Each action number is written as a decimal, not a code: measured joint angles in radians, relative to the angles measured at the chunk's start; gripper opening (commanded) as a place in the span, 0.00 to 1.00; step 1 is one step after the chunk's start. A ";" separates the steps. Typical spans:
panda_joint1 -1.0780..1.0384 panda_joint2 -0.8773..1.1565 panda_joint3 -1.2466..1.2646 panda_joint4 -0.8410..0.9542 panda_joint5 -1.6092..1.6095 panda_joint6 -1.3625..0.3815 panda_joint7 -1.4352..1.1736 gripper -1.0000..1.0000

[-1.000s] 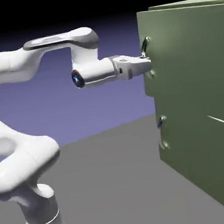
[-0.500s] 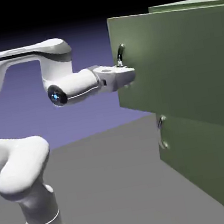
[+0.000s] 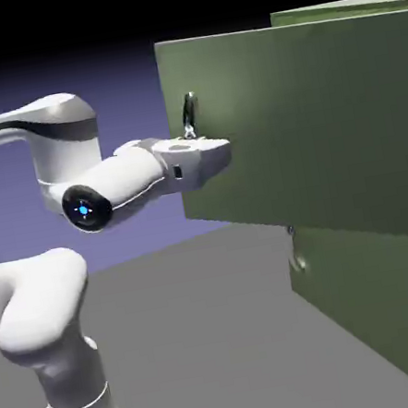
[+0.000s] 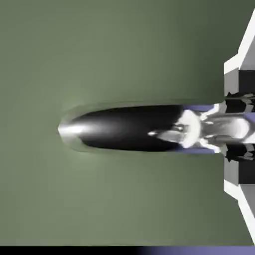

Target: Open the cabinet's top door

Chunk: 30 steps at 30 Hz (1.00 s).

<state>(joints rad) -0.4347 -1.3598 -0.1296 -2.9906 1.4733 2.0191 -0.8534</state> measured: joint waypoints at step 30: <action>0.509 0.468 -1.055 0.742 -0.799 -0.877 -0.116 0.00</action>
<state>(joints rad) 0.0743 -0.8914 -1.1849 -2.2488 0.6740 1.1424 -0.9691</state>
